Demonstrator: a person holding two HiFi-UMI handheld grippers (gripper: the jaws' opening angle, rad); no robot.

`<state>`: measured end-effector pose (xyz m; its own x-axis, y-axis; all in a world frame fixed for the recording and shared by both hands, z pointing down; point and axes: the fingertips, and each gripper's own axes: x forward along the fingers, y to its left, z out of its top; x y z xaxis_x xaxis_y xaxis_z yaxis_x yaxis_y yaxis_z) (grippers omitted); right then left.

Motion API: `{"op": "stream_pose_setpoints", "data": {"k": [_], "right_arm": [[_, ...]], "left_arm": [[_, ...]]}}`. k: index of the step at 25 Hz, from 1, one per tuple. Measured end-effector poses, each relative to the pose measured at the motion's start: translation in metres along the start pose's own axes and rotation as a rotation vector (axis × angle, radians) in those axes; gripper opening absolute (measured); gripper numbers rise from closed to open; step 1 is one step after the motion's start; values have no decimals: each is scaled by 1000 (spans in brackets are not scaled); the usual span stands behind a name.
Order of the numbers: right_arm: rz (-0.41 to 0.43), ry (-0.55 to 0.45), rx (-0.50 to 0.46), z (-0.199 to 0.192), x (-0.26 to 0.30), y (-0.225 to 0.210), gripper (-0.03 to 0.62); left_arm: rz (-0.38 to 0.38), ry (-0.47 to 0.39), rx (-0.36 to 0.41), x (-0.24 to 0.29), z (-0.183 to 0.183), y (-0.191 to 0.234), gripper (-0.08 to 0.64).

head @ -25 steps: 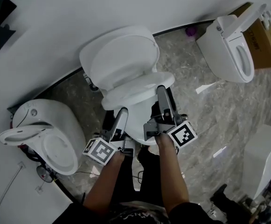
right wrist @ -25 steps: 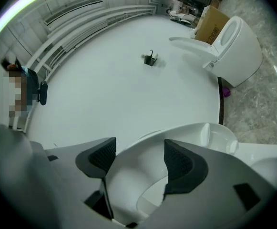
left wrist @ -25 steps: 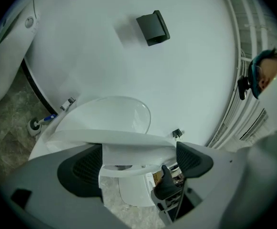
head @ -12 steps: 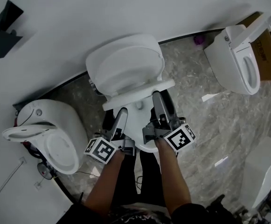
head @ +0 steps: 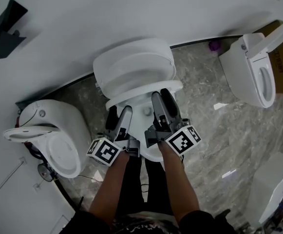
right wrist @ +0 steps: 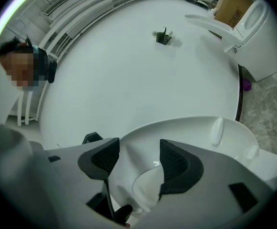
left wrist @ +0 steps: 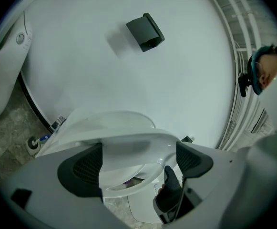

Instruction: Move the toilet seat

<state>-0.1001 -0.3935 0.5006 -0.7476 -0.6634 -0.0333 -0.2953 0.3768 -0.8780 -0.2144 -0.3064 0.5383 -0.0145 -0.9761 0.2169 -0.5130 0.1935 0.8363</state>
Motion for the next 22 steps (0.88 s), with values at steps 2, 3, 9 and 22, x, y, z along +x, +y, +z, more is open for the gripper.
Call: {"op": "stream_pose_setpoints", "data": {"k": [2, 3, 9, 22], "right_arm": [[0, 7, -5, 0, 6, -2, 262], [1, 11, -8, 0, 9, -3, 261], [8, 36, -13, -2, 27, -7, 259], [-24, 99, -50, -6, 65, -36, 252]], "left_arm": [[1, -11, 10, 5, 3, 0, 500], [-2, -15, 18, 7, 4, 1, 499], [-3, -36, 41, 19, 14, 5, 494], [-1, -82, 117, 56, 36, 15, 494]]}}
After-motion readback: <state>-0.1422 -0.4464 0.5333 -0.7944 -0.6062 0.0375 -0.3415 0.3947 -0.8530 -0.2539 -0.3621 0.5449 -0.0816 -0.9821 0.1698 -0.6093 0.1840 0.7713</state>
